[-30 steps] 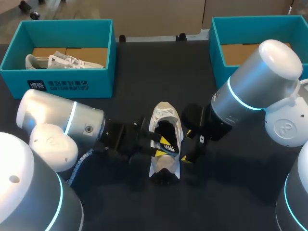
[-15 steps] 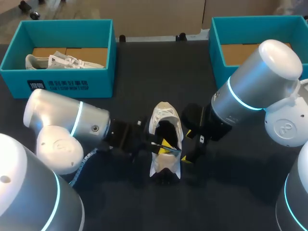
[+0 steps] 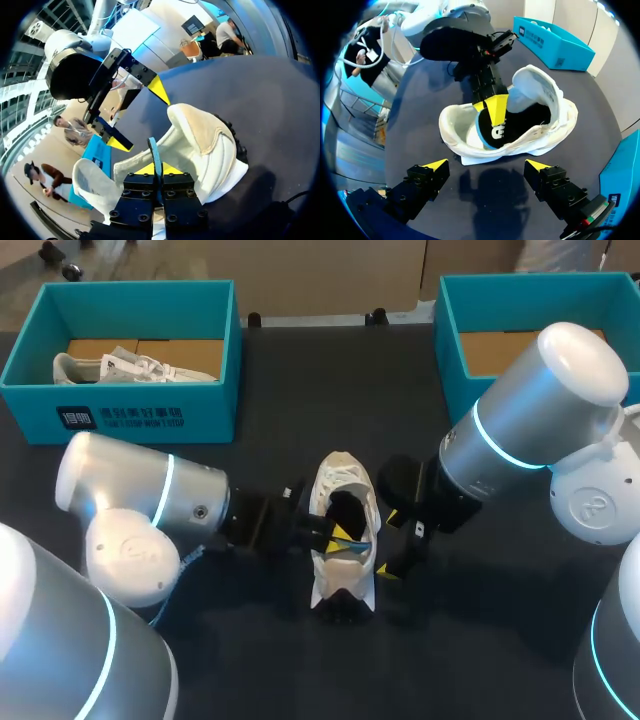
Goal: Take the shoe out of the shoebox, open the shoe tongue, remove and reinsert the insole, then place the shoe into the shoebox
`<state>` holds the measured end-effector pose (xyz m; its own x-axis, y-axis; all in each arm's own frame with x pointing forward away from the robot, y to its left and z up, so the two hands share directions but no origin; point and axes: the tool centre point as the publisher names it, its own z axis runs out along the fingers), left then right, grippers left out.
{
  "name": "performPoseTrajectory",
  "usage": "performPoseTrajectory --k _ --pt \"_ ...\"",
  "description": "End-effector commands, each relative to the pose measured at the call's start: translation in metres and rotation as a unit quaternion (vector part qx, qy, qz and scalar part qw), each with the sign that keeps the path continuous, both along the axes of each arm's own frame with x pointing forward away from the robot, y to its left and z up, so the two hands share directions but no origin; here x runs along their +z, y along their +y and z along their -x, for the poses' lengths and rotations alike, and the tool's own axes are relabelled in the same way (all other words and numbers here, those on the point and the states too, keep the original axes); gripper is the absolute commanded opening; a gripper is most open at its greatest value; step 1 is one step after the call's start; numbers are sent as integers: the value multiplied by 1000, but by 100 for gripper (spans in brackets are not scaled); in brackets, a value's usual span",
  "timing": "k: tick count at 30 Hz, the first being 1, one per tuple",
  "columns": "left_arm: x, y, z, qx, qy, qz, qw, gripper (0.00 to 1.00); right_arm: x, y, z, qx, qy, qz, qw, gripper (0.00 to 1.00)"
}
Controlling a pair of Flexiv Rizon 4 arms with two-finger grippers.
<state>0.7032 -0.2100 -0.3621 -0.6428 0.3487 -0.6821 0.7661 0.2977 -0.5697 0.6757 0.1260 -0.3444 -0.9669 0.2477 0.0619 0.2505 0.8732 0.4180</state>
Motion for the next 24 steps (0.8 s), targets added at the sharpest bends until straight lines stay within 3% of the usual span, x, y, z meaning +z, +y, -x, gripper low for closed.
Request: performPoseTrajectory --k 1,2,4,10,13,14,15,24 --pt "5 2 2 -8 10 9 1000 25 0 0 1 -1 -1 1 1000 100" --pt "8 3 4 -11 16 12 1000 40 0 0 1 -1 -1 1 1000 100" --pt "14 4 7 -12 20 15 1000 47 0 0 1 -1 -1 1 1000 100" --pt "26 3 16 -23 31 21 999 45 0 0 1 -1 -1 1 1000 100" --pt "24 -2 17 -31 30 15 999 31 0 0 1 -1 -1 1 1000 100" --pt "22 -3 17 -35 30 12 999 9 0 0 1 -1 -1 1 1000 100" --pt "19 -4 17 -38 27 6 999 0 0 0 1 -1 -1 1 1000 100" --pt "-11 -7 -5 -19 13 -32 999 0 0 0 1 -1 -1 1 1000 100"
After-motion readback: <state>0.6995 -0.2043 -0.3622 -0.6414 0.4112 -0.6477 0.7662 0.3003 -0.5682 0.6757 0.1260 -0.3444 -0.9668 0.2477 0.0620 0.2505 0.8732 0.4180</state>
